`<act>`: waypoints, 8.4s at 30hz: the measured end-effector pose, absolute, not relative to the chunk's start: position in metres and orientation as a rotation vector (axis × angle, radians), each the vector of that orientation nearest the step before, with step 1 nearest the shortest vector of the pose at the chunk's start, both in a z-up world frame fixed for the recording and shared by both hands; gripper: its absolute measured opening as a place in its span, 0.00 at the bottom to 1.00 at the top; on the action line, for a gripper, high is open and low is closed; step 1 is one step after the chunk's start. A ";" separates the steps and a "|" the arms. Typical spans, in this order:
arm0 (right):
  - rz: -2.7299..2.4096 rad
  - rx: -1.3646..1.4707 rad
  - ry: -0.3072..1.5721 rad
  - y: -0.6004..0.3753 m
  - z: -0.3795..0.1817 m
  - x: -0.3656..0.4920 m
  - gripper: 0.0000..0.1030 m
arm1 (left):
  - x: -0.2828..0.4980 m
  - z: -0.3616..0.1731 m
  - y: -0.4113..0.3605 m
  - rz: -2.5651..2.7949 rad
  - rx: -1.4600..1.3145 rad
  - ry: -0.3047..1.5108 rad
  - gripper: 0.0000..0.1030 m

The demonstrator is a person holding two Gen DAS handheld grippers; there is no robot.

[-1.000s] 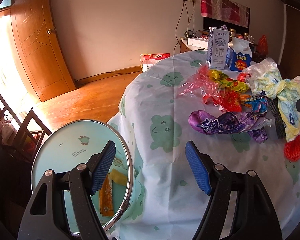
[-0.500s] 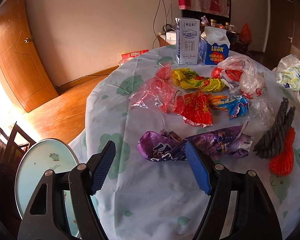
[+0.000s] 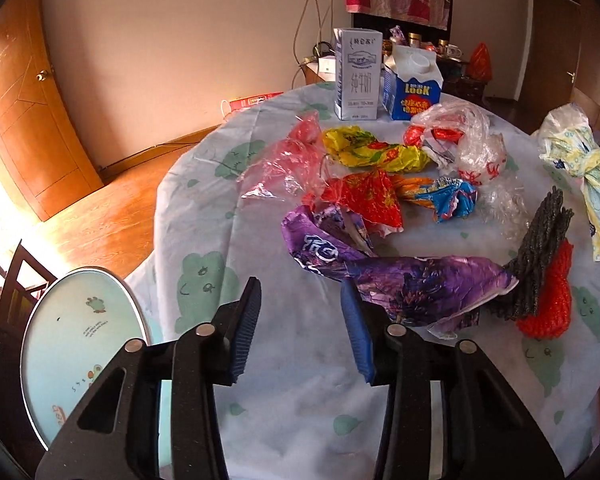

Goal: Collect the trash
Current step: 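Grasp the purple wrapper with the left tool while the right tool grasps a plastic bag, then carry the purple wrapper and plastic bag over the light-blue bin with both tools, then open both tools to drop the purple wrapper and bag into the bin, then move both open tools back over the table toward the remaining trash, then grasp the black braided rope with the left tool while the right tool grasps the clear red-printed bag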

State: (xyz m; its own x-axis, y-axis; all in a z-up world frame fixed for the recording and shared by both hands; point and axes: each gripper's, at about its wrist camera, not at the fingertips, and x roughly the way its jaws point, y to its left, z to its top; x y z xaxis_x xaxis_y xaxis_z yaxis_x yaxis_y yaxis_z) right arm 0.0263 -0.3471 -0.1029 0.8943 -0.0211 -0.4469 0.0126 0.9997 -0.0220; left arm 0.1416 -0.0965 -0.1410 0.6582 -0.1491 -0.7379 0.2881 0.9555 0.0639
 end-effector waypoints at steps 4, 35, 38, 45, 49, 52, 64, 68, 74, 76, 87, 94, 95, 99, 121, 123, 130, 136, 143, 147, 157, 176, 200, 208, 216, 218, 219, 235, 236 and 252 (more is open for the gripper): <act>-0.064 -0.040 0.471 -0.356 -0.104 0.020 0.03 | 0.132 -0.122 -0.100 -0.249 0.137 0.772 0.69; 0.221 -0.027 0.387 -0.262 -0.083 0.062 0.03 | 0.112 -0.101 -0.028 -0.130 0.139 0.743 0.19; 0.277 -0.058 0.388 -0.237 -0.082 0.082 0.03 | 0.112 -0.097 -0.005 -0.072 0.128 0.723 0.19; 0.388 -0.115 0.400 -0.186 -0.085 0.121 0.03 | 0.111 -0.098 0.041 0.042 0.118 0.715 0.19; 0.444 -0.130 0.404 -0.162 -0.090 0.137 0.03 | 0.110 -0.102 0.056 0.086 0.124 0.715 0.19; 0.474 -0.143 0.405 -0.145 -0.092 0.148 0.03 | 0.106 -0.104 0.069 0.118 0.119 0.711 0.19; 0.627 -0.221 0.409 -0.088 -0.102 0.166 0.03 | 0.098 -0.103 0.107 0.220 0.096 0.714 0.19; 0.666 -0.235 0.413 -0.077 -0.105 0.167 0.03 | 0.094 -0.104 0.117 0.237 0.093 0.717 0.19; 0.723 -0.256 0.413 -0.068 -0.107 0.167 0.03 | 0.089 -0.109 0.124 0.256 0.085 0.731 0.19; 0.731 -0.259 0.411 -0.066 -0.108 0.166 0.03 | 0.089 -0.111 0.123 0.255 0.091 0.736 0.19; 0.756 -0.288 0.410 -0.057 -0.111 0.163 0.03 | 0.088 -0.118 0.125 0.277 0.090 0.745 0.19; 0.782 -0.306 0.407 -0.055 -0.112 0.161 0.03 | 0.088 -0.118 0.125 0.295 0.098 0.749 0.19; 0.787 -0.308 0.407 -0.055 -0.112 0.161 0.03 | 0.088 -0.119 0.125 0.300 0.104 0.754 0.19; 0.801 -0.318 0.412 -0.053 -0.113 0.160 0.03 | 0.090 -0.119 0.124 0.302 0.103 0.758 0.19; 0.828 -0.342 0.417 -0.050 -0.113 0.157 0.03 | 0.091 -0.121 0.125 0.292 0.097 0.772 0.20; 0.828 -0.343 0.417 -0.050 -0.113 0.157 0.03 | 0.091 -0.121 0.126 0.291 0.096 0.775 0.20; 0.830 -0.346 0.416 -0.049 -0.114 0.156 0.03 | 0.091 -0.122 0.127 0.288 0.094 0.777 0.20; 0.836 -0.353 0.418 -0.048 -0.115 0.155 0.03 | 0.092 -0.122 0.127 0.285 0.094 0.779 0.20; 0.857 -0.363 0.421 -0.047 -0.115 0.156 0.04 | 0.093 -0.123 0.126 0.280 0.092 0.782 0.21; 0.874 -0.372 0.423 -0.046 -0.116 0.155 0.09 | 0.093 -0.123 0.123 0.262 0.094 0.783 0.25; 0.871 -0.372 0.415 -0.046 -0.117 0.153 0.40 | 0.092 -0.126 0.117 0.236 0.098 0.786 0.59; 0.855 -0.386 0.397 -0.046 -0.117 0.150 0.52 | 0.091 -0.128 0.117 0.252 0.105 0.787 0.70; 0.357 -0.293 0.364 -0.153 -0.069 0.125 0.70 | 0.104 -0.126 0.071 0.127 0.148 0.764 0.85; -0.059 -0.099 0.544 -0.319 -0.095 0.091 0.71 | 0.115 -0.134 0.009 -0.015 0.162 0.764 0.85; -0.177 -0.014 0.621 -0.384 -0.132 0.060 0.70 | 0.107 -0.133 -0.055 -0.145 0.191 0.750 0.85; -0.197 0.011 0.630 -0.396 -0.137 0.052 0.70 | 0.104 -0.131 -0.076 -0.185 0.205 0.734 0.85; -0.208 0.015 0.633 -0.398 -0.138 0.049 0.70 | 0.103 -0.130 -0.086 -0.202 0.214 0.728 0.85; -0.359 0.168 0.602 -0.482 -0.157 -0.014 0.72 | 0.104 -0.143 -0.214 -0.456 0.296 0.748 0.64; -0.361 0.174 0.599 -0.483 -0.158 -0.015 0.72 | 0.105 -0.147 -0.217 -0.478 0.292 0.769 0.52; -0.196 0.156 0.580 -0.429 -0.131 0.026 0.75 | 0.104 -0.101 -0.140 -0.358 0.225 0.687 0.06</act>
